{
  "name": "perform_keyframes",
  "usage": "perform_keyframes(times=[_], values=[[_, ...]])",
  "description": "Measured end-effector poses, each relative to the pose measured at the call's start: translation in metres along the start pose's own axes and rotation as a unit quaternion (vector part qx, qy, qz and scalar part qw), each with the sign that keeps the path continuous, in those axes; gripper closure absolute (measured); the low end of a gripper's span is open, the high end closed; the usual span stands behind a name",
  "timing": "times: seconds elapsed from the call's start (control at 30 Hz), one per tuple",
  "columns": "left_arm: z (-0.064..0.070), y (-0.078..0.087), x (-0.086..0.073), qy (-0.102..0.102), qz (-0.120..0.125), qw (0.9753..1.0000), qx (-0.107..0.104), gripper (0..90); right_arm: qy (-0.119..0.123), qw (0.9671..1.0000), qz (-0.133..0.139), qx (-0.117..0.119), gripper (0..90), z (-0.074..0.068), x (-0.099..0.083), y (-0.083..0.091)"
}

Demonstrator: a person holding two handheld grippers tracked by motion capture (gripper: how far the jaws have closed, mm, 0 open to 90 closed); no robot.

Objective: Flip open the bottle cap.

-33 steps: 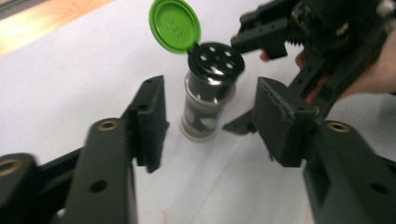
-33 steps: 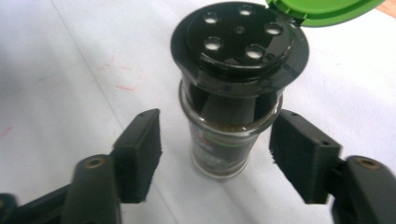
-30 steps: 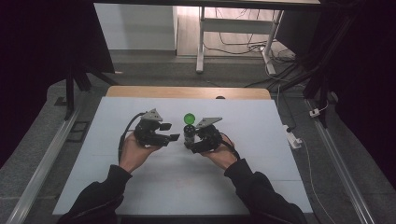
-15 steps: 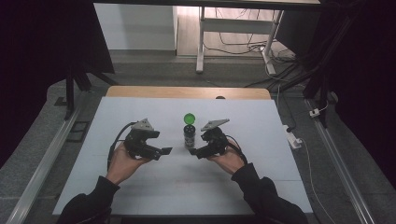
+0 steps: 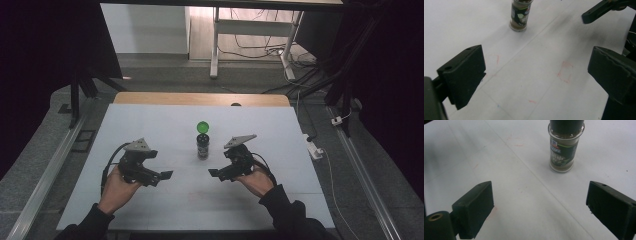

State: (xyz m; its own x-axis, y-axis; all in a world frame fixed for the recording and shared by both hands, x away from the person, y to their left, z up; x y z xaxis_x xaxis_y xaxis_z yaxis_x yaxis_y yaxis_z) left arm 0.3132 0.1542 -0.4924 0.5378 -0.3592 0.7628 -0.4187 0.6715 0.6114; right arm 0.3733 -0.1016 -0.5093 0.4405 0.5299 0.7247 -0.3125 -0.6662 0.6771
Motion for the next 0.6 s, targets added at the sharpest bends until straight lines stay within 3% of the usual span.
perform_keyframes(times=[0.3, 0.6], values=[[0.001, 0.027, -0.024, 0.016, 0.018, 0.9995, 0.021, 0.0, 0.004, 1.0000, 0.009, -0.004, 1.3, -0.006, -0.015, 0.024], [0.002, 0.051, -0.047, 0.032, 0.035, 0.9985, 0.029, 0.0, -0.013, 0.9994, 0.025, -0.020, 0.0, -0.002, -0.033, 0.050]])
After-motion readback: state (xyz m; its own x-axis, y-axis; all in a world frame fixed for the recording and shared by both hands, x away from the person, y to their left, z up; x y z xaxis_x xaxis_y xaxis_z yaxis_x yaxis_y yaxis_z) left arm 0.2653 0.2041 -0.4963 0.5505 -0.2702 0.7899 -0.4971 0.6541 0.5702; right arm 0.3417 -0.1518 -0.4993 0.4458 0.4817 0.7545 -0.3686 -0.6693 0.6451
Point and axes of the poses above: each handheld gripper's, and its own axes: y roughly backward along the jaws, x roughly out of its top, z roughly to its right, the point moved 6 cm from there along -y, roughly forward along the jaws, and after that the axes turned 2 degrees about z, right-handed, at the moved point
